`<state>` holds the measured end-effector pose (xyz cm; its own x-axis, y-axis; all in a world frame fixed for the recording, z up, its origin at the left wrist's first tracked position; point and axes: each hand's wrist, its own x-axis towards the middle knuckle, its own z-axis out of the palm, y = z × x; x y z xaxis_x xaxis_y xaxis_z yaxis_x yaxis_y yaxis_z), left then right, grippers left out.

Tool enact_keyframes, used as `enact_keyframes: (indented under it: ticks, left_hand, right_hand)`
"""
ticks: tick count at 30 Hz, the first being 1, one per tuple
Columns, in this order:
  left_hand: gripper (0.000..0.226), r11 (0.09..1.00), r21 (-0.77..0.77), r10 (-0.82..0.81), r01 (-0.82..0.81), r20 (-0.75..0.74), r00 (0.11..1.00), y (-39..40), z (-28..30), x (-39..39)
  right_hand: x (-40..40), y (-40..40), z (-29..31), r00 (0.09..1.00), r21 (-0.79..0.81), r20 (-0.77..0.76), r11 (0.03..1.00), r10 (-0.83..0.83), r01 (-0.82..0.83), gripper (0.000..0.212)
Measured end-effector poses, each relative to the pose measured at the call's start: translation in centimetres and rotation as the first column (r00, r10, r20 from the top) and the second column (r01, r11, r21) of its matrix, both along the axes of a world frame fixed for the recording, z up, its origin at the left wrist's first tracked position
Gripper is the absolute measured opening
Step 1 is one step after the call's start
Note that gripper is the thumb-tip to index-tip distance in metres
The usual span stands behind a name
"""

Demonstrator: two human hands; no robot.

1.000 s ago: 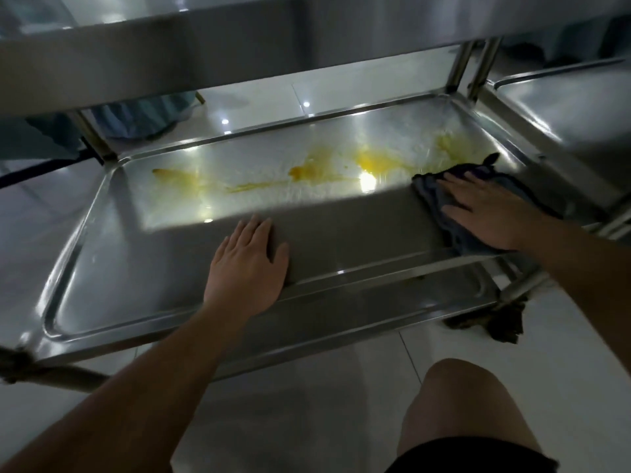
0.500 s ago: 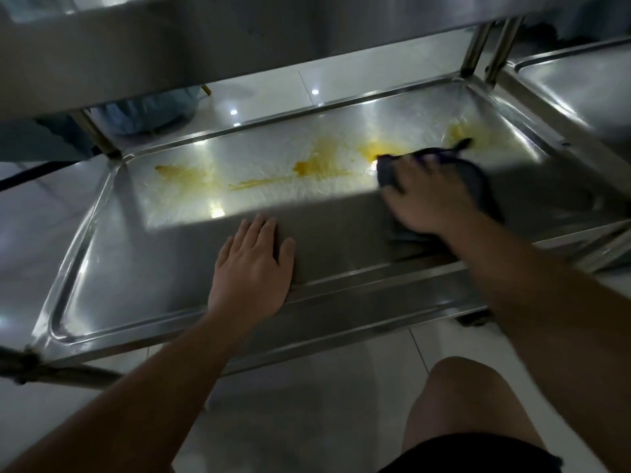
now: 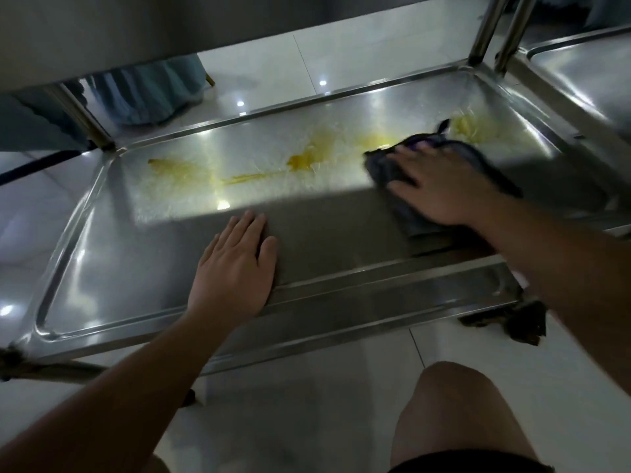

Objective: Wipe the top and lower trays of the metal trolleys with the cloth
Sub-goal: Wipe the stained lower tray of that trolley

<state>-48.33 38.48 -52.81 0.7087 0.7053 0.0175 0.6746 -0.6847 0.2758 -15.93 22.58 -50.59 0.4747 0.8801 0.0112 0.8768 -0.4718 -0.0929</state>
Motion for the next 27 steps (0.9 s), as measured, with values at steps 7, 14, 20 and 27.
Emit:
enact_keyframes:
  ticks: [7, 14, 20, 27]
  left_hand:
    - [0.077, 1.000, 0.008, 0.003, -0.003, 0.015, 1.000, 0.0, -0.1, 0.1]
    - [0.082, 0.999, 0.035, 0.010, -0.010, 0.000, 1.000, -0.3, -0.3, 0.4]
    - [0.083, 1.000, 0.002, 0.000, 0.000, 0.007, 1.000, -0.4, 0.0, 0.1]
    - [0.081, 1.000, -0.005, 0.002, -0.002, 0.023, 1.000, -0.2, 0.1, 0.1]
  right_hand:
    - [13.7, -12.3, -0.1, 0.968, -0.104, 0.077, 0.963, -0.241, 0.248, 0.096]
    - [5.1, -8.0, -0.5, 0.918, -0.098, -0.058, 0.918, -0.391, 0.385, 0.093]
    - [-7.9, -2.3, -1.2, 0.988, -0.085, -0.131, 0.993, -0.088, 0.077, 0.087]
    - [-2.6, -6.0, -0.2, 0.995, -0.086, -0.010, 0.992, -0.098, 0.097, 0.059]
